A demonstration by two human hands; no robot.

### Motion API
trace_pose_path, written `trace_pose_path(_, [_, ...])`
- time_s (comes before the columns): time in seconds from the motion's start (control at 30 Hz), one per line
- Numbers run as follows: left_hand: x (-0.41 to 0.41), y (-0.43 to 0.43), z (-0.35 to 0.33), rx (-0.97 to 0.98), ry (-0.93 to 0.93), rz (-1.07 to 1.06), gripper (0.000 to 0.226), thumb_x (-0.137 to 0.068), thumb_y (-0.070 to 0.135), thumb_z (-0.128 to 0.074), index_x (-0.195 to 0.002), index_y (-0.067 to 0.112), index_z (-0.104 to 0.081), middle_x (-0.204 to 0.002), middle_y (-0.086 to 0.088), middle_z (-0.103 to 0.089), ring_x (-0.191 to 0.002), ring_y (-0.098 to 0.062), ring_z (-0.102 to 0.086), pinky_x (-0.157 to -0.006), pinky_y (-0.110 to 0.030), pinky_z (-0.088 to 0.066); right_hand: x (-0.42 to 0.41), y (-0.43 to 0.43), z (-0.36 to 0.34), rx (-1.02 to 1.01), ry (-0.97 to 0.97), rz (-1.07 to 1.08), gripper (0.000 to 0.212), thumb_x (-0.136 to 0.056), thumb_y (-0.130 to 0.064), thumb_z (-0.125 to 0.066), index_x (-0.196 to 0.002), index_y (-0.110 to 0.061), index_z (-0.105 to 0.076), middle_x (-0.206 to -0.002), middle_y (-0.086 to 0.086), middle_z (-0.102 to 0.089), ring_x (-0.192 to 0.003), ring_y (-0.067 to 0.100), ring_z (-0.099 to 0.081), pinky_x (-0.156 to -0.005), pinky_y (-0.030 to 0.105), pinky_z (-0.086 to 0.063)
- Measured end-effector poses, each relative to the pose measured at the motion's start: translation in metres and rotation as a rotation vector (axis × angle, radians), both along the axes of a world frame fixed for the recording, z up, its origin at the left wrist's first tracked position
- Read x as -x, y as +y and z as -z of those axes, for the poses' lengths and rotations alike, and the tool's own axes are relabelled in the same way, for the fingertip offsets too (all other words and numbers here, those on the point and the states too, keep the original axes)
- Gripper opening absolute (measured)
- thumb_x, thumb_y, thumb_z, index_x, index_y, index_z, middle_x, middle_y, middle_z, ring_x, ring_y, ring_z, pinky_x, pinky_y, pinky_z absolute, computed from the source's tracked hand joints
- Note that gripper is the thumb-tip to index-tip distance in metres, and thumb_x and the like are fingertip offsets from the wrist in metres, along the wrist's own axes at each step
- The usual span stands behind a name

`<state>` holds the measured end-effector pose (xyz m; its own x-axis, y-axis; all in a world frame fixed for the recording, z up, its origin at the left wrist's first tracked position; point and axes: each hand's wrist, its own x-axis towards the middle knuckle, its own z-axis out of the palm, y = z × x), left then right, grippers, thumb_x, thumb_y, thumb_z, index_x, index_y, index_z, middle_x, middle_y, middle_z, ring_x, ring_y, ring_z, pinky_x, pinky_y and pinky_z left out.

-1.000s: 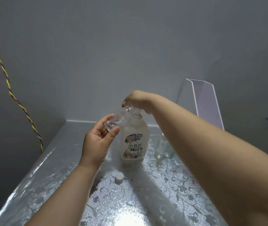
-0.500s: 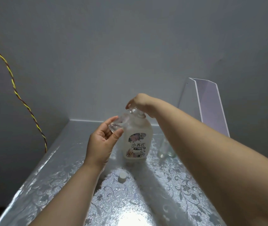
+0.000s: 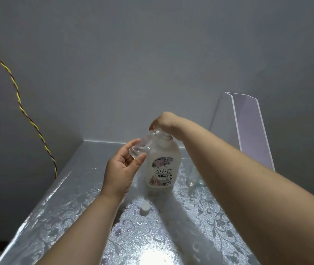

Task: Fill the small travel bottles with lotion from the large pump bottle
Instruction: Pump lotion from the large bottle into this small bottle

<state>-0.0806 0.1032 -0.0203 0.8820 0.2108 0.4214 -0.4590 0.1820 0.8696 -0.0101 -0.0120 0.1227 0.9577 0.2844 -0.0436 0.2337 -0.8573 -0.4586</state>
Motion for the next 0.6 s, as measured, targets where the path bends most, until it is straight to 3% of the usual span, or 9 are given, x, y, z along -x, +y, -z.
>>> trace_pose_path(0.1, [-0.001,0.002,-0.001,-0.016,-0.02,-0.007,0.037,-0.078,0.023,-0.074,-0.11,0.04,-0.068,-0.092,-0.005,-0.065,-0.09,-0.018,-0.055,-0.087,-0.031,-0.048,0.0,-0.001,-0.004,-0.02,-0.005,-0.002,0.037,-0.095,0.004,-0.04,-0.125,0.0,-0.062,-0.134,0.012,-0.058,-0.124,0.028,-0.053,-0.101,0.031,-0.041])
trace_pose_path(0.17, [-0.002,0.004,-0.002,-0.032,-0.034,-0.024,0.04,-0.075,0.032,-0.077,-0.111,0.047,-0.067,-0.091,-0.008,-0.056,-0.088,-0.022,-0.05,-0.086,-0.035,-0.045,-0.001,-0.002,-0.009,-0.067,-0.017,0.012,0.034,-0.095,-0.002,-0.044,-0.122,-0.003,-0.064,-0.131,0.012,-0.059,-0.12,0.029,-0.055,-0.092,0.03,-0.043])
trace_pose_path(0.3, [-0.002,0.004,-0.004,-0.047,-0.051,-0.034,0.04,-0.076,0.032,-0.075,-0.113,0.045,-0.066,-0.085,-0.009,-0.052,-0.083,-0.021,-0.048,-0.082,-0.031,-0.046,-0.002,-0.002,-0.012,-0.075,-0.017,0.013,0.033,-0.095,-0.006,-0.045,-0.121,-0.005,-0.065,-0.131,0.012,-0.059,-0.12,0.03,-0.054,-0.092,0.031,-0.043])
trace_pose_path(0.43, [-0.002,0.0,-0.002,-0.025,-0.033,-0.017,0.04,-0.075,0.026,-0.073,-0.114,0.036,-0.065,-0.094,-0.008,-0.065,-0.089,-0.019,-0.056,-0.083,-0.026,-0.049,-0.001,-0.003,-0.009,-0.032,-0.027,-0.001,0.037,-0.096,0.002,-0.039,-0.122,-0.003,-0.064,-0.133,0.011,-0.058,-0.123,0.027,-0.053,-0.093,0.029,-0.042])
trace_pose_path(0.6, [-0.002,-0.001,0.004,0.008,-0.021,0.006,0.041,-0.074,0.022,-0.072,-0.113,0.032,-0.064,-0.097,0.006,-0.074,-0.094,-0.013,-0.063,-0.08,-0.017,-0.051,-0.002,0.0,-0.001,-0.009,-0.016,0.004,0.033,-0.094,0.001,-0.046,-0.122,-0.001,-0.064,-0.132,0.012,-0.059,-0.123,0.028,-0.054,-0.107,0.034,-0.041])
